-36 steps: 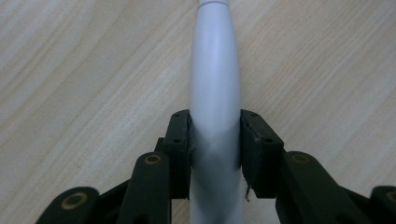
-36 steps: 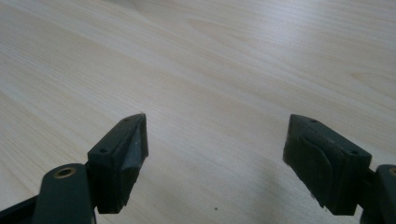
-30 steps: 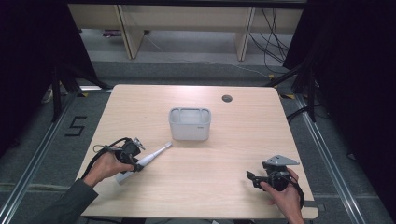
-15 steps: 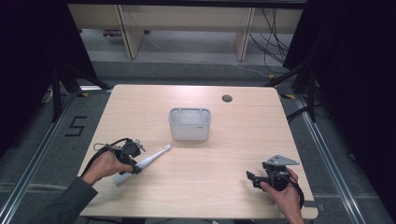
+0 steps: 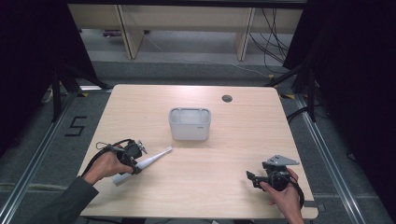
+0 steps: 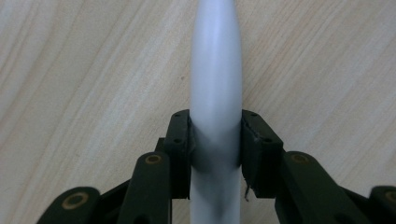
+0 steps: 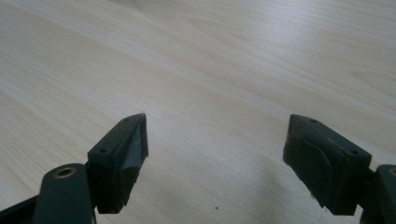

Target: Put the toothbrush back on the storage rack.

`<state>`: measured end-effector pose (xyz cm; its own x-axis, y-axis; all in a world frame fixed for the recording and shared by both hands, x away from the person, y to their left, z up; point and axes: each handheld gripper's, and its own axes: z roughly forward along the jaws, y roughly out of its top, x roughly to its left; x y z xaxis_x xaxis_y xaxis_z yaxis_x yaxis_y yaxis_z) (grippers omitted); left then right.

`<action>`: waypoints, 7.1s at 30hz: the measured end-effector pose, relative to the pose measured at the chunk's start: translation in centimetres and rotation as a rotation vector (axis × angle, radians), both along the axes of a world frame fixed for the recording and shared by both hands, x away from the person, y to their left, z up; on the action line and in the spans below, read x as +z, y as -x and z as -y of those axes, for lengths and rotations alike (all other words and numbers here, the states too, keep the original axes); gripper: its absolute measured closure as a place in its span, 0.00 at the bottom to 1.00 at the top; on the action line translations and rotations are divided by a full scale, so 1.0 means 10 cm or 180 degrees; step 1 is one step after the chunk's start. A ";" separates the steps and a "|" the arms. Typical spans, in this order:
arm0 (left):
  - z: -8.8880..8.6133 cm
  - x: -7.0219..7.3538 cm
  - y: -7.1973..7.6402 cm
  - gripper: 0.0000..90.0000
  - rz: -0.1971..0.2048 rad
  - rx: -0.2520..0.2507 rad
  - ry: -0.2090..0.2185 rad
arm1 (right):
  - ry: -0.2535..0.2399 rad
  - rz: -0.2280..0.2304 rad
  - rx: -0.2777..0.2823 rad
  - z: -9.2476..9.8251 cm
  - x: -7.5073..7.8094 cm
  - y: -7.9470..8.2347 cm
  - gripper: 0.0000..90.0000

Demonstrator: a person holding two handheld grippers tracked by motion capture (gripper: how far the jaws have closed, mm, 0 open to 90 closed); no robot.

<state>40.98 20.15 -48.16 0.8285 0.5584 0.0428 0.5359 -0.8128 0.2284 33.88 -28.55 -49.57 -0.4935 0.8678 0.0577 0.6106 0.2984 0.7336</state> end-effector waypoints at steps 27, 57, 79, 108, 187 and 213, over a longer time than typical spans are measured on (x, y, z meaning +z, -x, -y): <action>-0.10 0.33 0.15 0.74 0.0485 0.0109 0.1068 | -0.0043 0.0002 0.0023 0.02 -0.01 -0.01 0.25; 0.17 0.57 0.05 0.74 0.1358 0.0596 0.2449 | -0.0083 -0.0060 -0.0060 0.00 -0.01 0.00 0.25; 0.50 0.76 -0.22 0.74 0.1707 0.0746 0.2844 | -0.0080 -0.0083 -0.0042 0.02 -0.01 -0.01 0.25; 1.33 1.06 -0.56 0.74 0.1854 0.0673 0.3166 | -0.0120 -0.0055 -0.0017 0.03 -0.02 -0.02 0.25; 1.85 0.64 -0.90 0.73 0.1820 0.0871 0.2805 | -0.0118 -0.0028 0.0064 0.06 -0.02 -0.02 0.25; 1.77 0.59 -0.81 0.73 0.1775 0.0751 0.2556 | -0.0087 -0.0041 0.0113 0.04 -0.03 -0.03 0.25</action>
